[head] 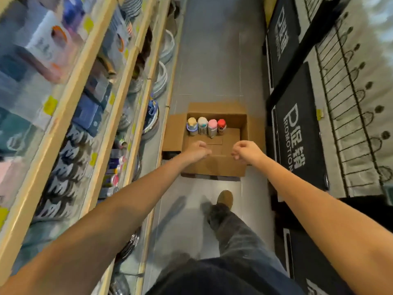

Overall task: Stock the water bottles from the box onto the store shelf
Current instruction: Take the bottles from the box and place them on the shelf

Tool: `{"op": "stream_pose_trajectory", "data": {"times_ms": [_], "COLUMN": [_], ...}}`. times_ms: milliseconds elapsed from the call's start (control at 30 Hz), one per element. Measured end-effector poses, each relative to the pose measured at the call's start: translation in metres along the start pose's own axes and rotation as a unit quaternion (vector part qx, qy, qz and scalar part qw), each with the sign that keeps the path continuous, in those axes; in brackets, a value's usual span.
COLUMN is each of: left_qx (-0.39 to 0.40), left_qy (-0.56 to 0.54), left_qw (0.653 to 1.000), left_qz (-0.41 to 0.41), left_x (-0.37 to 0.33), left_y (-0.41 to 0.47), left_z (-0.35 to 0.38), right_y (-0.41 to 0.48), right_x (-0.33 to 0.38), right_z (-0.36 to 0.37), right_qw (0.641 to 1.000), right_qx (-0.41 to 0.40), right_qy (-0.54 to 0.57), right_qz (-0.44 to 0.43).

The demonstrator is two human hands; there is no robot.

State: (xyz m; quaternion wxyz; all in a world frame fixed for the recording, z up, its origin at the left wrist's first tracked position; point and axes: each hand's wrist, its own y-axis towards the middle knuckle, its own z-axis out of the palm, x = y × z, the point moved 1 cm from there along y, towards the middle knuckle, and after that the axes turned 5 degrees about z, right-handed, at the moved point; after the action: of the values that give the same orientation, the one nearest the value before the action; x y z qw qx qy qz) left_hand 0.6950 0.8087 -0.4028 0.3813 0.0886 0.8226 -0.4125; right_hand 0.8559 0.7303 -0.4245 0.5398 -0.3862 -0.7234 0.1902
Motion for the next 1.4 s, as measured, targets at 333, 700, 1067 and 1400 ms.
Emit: {"op": "stream_pose_trajectory", "data": {"times_ms": [333,700,1067,1400], "left_qx": [0.006,0.064,0.054,0.062], "left_qy": [-0.011,0.211,0.406,0.553], "left_qw": [1.000,0.975,0.907,0.801], "left_qz": [0.000,0.032,0.096,0.221], "left_x": [-0.075,0.008,0.143,0.175], "left_y": [0.182,0.466,0.711,0.767], "left_z": [-0.015,0.039,0.125,0.153], "right_y": [0.145,0.389,0.645,0.711], "right_x": [0.063,0.011,-0.134,-0.195], "right_z": [-0.068,-0.044,0.014,0.038], "right_qw": [0.998,0.988,0.980,0.979], "right_qx": [0.005,-0.017,-0.007,0.018], "right_qy": [0.035,0.096,0.138,0.120], "right_qz": [0.046,0.118,0.140,0.161]}}
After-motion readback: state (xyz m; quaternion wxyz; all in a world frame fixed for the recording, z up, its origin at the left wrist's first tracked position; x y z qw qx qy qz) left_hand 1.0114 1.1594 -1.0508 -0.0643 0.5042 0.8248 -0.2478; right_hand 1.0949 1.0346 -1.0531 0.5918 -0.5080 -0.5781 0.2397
